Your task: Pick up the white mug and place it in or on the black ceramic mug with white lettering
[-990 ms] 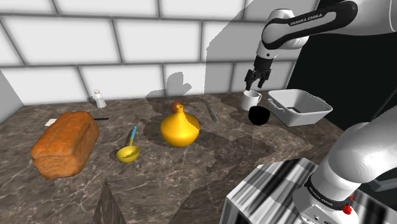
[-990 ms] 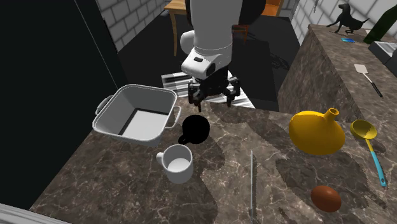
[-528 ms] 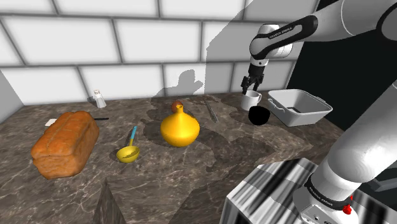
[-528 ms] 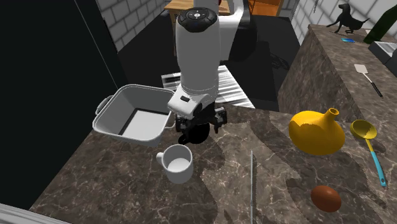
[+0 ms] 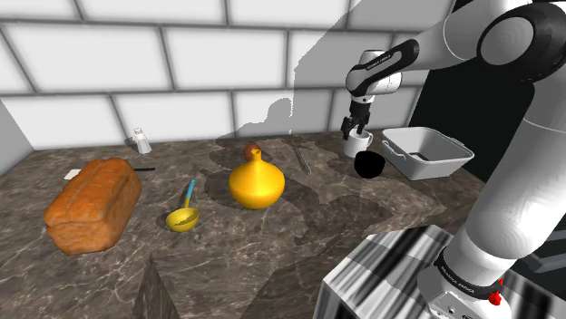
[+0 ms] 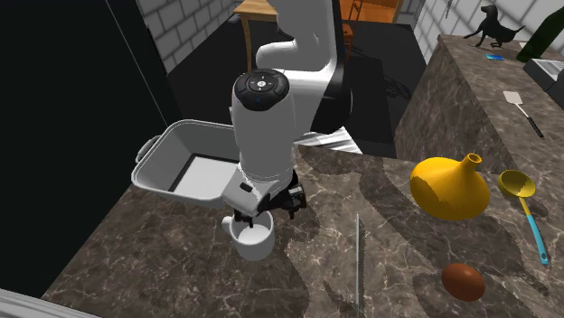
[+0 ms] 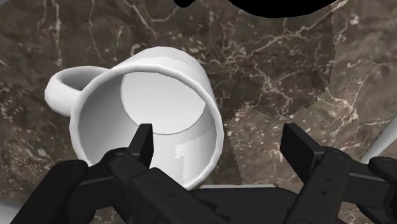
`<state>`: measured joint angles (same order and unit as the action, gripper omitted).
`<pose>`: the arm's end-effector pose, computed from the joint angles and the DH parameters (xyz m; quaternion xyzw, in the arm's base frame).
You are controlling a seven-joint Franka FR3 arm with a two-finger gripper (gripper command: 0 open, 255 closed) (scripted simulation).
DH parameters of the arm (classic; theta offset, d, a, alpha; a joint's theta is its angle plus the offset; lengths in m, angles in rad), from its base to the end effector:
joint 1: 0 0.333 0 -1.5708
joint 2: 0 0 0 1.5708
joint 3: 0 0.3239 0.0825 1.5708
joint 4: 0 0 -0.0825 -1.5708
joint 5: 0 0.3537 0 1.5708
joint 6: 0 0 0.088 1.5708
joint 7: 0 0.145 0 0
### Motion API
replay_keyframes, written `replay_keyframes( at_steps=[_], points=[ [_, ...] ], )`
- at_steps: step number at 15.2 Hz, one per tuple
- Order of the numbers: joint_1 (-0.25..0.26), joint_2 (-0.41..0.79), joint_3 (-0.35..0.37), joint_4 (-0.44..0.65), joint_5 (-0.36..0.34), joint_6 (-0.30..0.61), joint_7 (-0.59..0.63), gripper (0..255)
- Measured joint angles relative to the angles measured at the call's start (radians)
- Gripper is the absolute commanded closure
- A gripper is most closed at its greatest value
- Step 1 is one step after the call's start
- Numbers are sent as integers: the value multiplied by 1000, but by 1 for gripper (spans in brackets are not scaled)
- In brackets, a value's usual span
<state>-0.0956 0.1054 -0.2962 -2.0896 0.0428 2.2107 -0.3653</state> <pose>0.5022 -0.2025 0.3655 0.9996 -0.0249 0.0103 0.0020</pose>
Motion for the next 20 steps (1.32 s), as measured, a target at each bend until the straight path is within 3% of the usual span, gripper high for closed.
replay_keyframes(
  at_steps=[5, 11, 12, 20],
  points=[
    [-3, 37, 2, -23, 15, 59, -11, 0],
    [-3, 44, 3, -26, 18, 68, -14, 0],
    [-3, 44, 3, -26, 18, 68, -14, 255],
    [-3, 44, 3, -26, 18, 68, -14, 255]
  ],
)
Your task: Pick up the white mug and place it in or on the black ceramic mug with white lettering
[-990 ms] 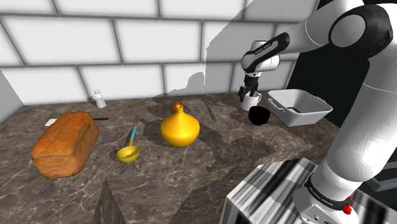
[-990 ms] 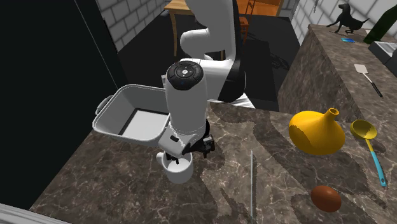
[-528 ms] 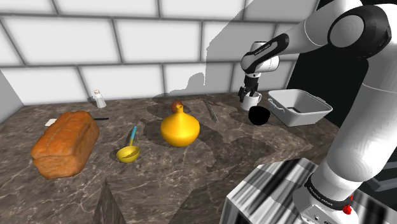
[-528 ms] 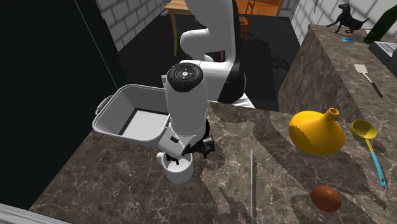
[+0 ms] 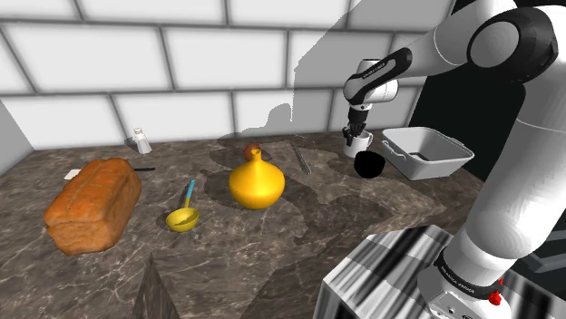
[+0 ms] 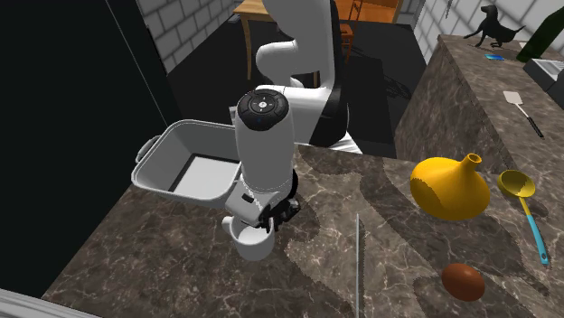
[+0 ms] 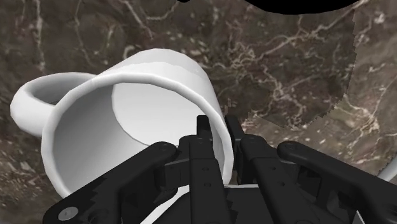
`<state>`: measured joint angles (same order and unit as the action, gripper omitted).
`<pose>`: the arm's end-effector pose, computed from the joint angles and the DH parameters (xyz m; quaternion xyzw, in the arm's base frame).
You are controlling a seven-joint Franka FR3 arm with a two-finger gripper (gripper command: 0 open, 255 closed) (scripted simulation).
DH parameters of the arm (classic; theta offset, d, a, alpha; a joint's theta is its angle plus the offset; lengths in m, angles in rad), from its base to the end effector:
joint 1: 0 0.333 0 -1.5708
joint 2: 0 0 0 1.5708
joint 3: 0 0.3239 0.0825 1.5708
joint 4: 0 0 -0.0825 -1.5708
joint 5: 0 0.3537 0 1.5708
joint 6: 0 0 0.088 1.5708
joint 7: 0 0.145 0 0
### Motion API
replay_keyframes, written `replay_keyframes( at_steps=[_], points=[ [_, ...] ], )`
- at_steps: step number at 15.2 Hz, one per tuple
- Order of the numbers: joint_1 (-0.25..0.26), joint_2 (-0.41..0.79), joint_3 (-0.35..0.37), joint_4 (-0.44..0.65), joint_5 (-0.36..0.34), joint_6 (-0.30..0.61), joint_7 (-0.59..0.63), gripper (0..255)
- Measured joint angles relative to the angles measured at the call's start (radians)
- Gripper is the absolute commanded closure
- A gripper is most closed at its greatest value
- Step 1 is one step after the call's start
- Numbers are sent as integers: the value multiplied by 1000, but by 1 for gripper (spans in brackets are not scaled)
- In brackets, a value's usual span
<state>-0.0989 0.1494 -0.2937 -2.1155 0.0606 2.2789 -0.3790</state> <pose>0.5050 -0.2036 0.3378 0.9996 -0.0245 0.0104 0.0024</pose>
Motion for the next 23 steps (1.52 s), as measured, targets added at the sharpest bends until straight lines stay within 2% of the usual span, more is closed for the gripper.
replay_keyframes(
  at_steps=[5, 23],
  points=[
    [2, -15, -1, 11, -7, -26, 6, 255],
    [8, -117, -4, 138, -47, -250, 33, 255]
  ],
)
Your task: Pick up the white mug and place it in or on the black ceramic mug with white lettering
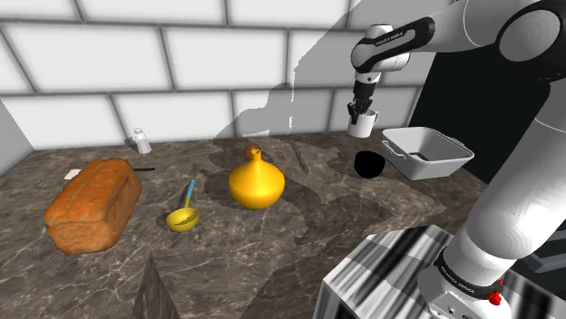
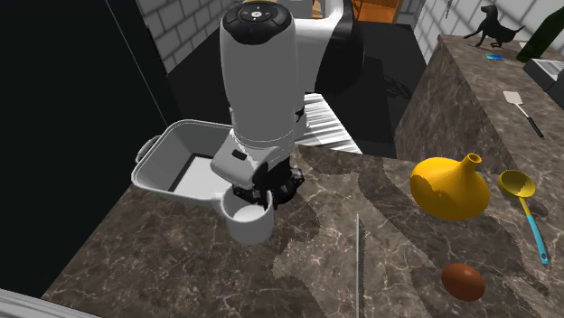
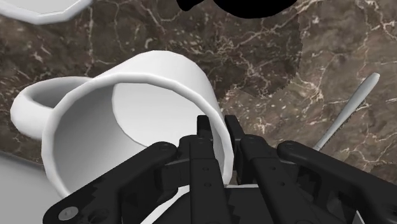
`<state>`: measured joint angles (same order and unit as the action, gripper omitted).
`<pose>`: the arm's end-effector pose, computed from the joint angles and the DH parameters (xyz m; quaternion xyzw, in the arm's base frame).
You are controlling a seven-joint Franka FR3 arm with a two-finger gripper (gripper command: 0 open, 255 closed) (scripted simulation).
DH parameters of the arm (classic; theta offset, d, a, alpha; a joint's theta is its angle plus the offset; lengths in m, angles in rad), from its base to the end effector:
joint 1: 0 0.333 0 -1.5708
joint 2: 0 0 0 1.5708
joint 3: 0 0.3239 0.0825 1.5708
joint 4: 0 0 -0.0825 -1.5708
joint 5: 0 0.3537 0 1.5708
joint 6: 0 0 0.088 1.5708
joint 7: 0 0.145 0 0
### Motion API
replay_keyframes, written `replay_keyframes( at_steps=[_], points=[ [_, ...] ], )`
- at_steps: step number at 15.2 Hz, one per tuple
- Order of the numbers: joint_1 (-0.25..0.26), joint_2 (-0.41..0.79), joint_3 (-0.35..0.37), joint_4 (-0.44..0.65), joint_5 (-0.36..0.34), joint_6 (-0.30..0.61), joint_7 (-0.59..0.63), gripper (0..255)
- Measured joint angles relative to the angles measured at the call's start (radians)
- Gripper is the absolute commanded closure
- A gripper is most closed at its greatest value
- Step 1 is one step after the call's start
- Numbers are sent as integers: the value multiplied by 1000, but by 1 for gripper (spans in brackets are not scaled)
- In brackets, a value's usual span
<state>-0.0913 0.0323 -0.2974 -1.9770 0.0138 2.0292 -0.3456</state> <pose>0.4996 -0.2021 0.4361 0.9996 -0.0244 0.0105 0.0024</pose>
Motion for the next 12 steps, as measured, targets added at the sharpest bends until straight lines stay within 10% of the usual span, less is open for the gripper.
replay_keyframes(
  at_steps=[12],
  points=[
    [1, -29, 0, 129, -10, -157, 6, 255]
  ],
)
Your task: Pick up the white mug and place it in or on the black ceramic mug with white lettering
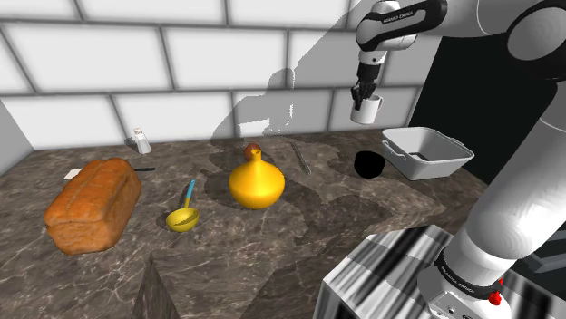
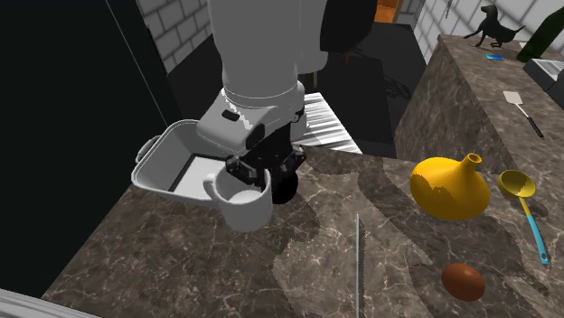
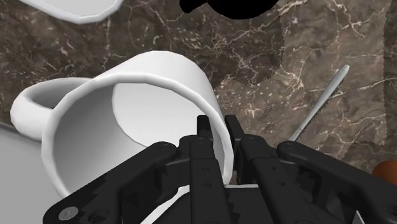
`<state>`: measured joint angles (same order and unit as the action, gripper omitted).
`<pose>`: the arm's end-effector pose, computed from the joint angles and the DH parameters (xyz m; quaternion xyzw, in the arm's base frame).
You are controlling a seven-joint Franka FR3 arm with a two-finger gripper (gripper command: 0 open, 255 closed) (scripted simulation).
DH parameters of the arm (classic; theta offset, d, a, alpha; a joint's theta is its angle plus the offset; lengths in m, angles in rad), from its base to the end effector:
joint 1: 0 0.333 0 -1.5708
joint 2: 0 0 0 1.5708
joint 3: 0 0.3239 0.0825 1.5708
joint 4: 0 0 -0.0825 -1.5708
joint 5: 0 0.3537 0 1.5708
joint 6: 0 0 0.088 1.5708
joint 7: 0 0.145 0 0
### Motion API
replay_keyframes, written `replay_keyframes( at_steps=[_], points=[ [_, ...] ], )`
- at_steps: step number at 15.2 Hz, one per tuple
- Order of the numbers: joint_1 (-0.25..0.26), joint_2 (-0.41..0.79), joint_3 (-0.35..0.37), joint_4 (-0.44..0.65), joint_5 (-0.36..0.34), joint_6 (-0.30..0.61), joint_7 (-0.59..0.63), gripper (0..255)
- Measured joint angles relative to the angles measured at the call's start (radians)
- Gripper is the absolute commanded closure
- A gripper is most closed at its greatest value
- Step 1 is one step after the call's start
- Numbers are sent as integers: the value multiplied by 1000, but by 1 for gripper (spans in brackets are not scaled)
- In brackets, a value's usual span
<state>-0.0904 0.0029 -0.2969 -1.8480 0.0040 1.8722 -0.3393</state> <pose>0.4976 -0.2024 0.4951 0.9996 -0.0246 0.0105 0.0024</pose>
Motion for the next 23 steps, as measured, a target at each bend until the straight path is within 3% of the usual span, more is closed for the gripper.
replay_keyframes(
  at_steps=[3, 12, 23],
  points=[
    [7, -80, 9, -76, -24, -2, 24, 255],
    [-3, -466, 64, -403, -109, -55, 110, 255],
    [-10, -489, 59, -547, -121, 67, 117, 255]
  ],
)
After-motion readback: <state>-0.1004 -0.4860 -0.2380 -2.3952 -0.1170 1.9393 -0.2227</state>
